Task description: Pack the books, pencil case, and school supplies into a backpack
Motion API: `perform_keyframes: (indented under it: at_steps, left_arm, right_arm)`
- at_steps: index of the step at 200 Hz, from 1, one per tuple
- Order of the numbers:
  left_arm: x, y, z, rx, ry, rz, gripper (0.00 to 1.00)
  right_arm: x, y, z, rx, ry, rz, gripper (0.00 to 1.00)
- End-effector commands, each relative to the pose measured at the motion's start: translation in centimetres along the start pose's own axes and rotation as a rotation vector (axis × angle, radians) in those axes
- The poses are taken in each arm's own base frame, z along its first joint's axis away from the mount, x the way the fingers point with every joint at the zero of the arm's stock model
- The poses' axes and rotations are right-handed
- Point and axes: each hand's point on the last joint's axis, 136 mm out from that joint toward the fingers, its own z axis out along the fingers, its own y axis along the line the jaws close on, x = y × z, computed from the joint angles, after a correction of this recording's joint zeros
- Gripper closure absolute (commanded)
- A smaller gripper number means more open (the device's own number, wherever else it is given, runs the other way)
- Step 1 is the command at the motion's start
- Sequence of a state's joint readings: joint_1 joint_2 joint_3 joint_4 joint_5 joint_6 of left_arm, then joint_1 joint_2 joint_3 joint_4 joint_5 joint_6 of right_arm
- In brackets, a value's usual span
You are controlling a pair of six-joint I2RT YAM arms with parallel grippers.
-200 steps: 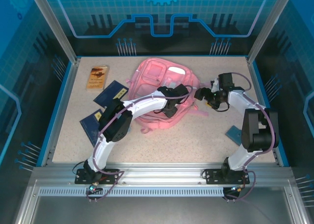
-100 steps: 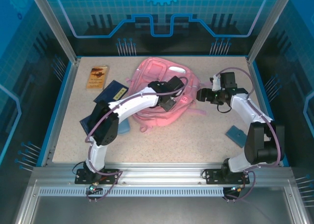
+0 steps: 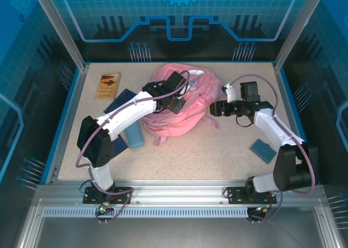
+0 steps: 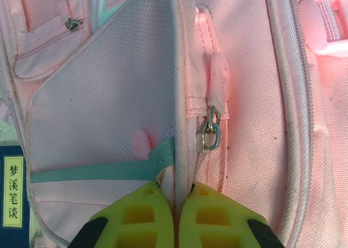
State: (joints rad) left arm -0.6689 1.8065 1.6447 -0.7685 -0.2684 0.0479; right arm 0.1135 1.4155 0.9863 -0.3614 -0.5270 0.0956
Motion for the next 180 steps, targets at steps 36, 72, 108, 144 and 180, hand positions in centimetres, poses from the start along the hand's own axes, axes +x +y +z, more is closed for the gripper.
perform_keyframes:
  at_steps: [36,72,108,144,180]
  left_arm:
    - [-4.2,0.5,-3.9,0.055,-0.194,-0.092,1.0]
    - [-4.6,0.7,-4.3,0.054,-0.206,-0.101,1.0]
    - [-4.6,0.7,-4.7,0.073,-0.209,-0.099,1.0]
    - [-4.7,0.9,-4.9,0.078,-0.217,-0.107,1.0]
    - [-4.8,1.3,-4.8,0.074,-0.219,-0.119,1.0]
  right_arm:
    - [0.4,0.1,2.1,-0.071,0.054,-0.016,0.59]
    - [1.1,-1.4,3.3,-0.039,0.078,-0.012,0.53]
    - [0.0,-1.2,3.7,-0.061,0.048,-0.06,0.46]
    - [-0.1,-0.8,4.4,-0.12,0.052,-0.062,0.48]
    - [0.5,-1.6,5.1,-0.105,0.071,-0.047,0.41]
